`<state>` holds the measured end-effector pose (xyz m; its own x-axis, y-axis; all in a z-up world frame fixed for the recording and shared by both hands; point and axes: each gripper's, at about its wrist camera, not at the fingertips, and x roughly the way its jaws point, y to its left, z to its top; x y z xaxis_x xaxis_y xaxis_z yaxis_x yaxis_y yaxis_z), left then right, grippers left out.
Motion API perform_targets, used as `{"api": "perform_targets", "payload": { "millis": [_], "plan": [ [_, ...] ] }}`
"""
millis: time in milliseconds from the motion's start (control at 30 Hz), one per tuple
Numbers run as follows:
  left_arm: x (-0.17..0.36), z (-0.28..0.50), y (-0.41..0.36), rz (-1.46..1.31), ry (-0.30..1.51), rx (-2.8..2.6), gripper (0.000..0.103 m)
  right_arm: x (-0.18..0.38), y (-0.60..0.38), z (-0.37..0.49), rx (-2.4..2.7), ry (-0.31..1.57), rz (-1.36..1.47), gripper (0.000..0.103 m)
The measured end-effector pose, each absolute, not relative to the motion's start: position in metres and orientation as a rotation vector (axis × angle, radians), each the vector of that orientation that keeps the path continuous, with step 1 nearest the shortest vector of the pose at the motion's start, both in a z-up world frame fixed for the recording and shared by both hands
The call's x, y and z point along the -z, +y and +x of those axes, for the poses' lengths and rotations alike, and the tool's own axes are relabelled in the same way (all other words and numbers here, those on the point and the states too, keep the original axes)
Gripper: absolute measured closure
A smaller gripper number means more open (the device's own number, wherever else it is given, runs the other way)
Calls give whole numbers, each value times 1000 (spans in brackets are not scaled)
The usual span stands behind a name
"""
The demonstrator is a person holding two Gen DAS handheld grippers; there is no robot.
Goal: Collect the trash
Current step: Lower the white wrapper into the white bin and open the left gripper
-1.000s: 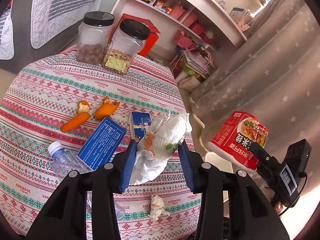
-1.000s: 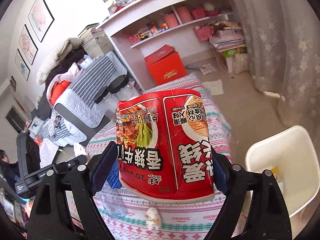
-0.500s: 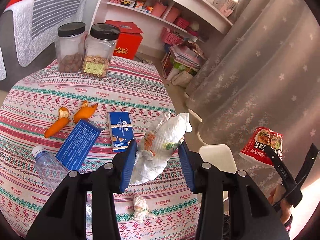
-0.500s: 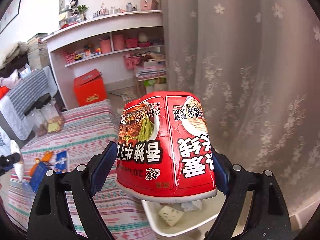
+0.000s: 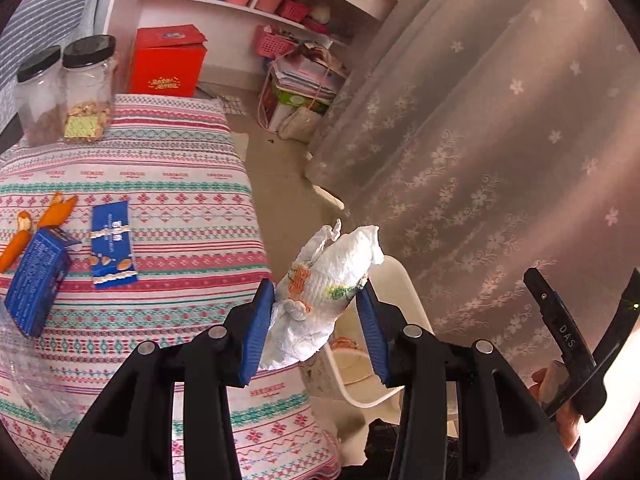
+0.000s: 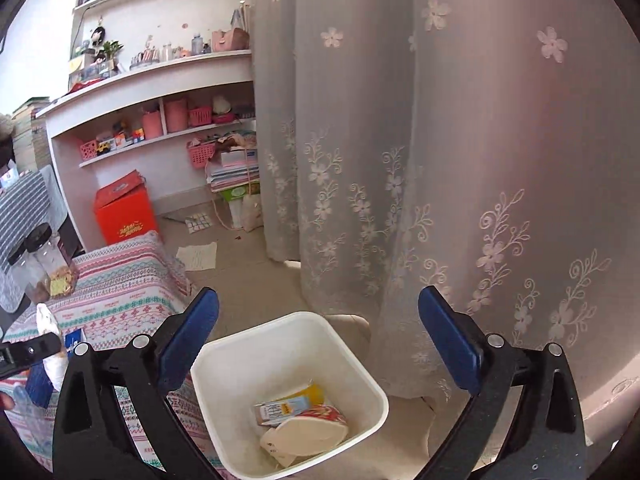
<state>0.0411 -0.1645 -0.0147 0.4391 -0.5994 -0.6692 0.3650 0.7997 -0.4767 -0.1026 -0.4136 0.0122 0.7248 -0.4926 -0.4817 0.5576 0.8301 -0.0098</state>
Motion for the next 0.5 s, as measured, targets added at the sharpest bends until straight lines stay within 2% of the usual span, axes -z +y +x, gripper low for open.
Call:
{"api": "perform_targets", "payload": {
  "millis": [500],
  "plan": [
    [-4,35,-299,-202,962,796,60,-27,-470,-137,666,433,184,7]
  ]
}}
